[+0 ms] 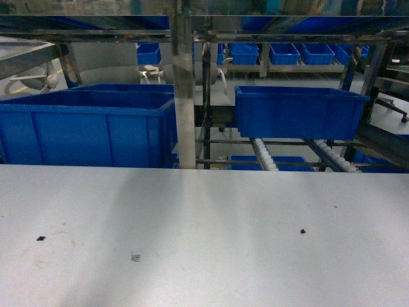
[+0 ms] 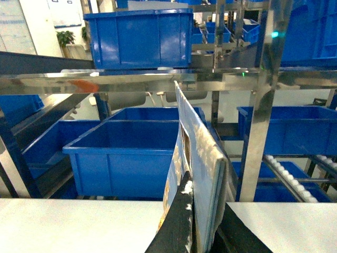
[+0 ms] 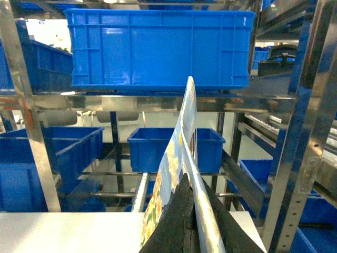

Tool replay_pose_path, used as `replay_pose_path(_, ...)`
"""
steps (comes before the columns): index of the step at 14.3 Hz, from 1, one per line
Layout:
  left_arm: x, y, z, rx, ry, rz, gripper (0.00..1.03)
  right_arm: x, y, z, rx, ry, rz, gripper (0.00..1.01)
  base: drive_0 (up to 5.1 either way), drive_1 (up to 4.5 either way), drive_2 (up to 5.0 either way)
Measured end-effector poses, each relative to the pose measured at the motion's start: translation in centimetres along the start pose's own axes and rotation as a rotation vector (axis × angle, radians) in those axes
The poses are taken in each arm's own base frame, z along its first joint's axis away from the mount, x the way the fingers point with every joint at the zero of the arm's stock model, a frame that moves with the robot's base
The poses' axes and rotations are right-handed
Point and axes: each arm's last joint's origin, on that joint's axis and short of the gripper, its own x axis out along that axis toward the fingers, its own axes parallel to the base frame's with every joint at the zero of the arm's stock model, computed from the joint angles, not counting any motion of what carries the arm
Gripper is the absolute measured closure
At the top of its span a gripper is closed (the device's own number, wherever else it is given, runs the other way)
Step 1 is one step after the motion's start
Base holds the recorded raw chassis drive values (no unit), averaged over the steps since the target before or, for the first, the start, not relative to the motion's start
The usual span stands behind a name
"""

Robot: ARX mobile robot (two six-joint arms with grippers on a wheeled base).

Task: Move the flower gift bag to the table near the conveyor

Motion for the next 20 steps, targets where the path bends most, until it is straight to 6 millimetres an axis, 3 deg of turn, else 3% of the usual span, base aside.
replay_pose_path(6, -0.03, 0.0, 0.06, -0.001, -0.006, 0.0, 1.01, -0.05, 0.02, 0.07, -0.002, -0.007, 0.0, 0.99, -4.8, 3.06, 1.5)
replay_pose_path(9, 0.04, 0.04, -0.02, 0.0, 0.002, 0.009, 1.01, -0.03, 0.03, 0.06, -0.002, -0.005, 0.008, 0.99, 0.0, 0.0, 0.0)
replay_pose_path(13, 0.0, 0.03, 0.02, 0.0, -0.002, 0.005, 1.01, -0.04, 0.04, 0.04, -0.001, -0.004, 0.007, 0.99, 3.9, -0.87, -3.3)
replay_pose_path(20, 0.01, -0.06, 0.01, 0.0, -0.002, -0.007, 1.01, -0.03, 0.01, 0.04, -0.002, -0.004, 0.0, 0.99, 0.0, 0.0, 0.0)
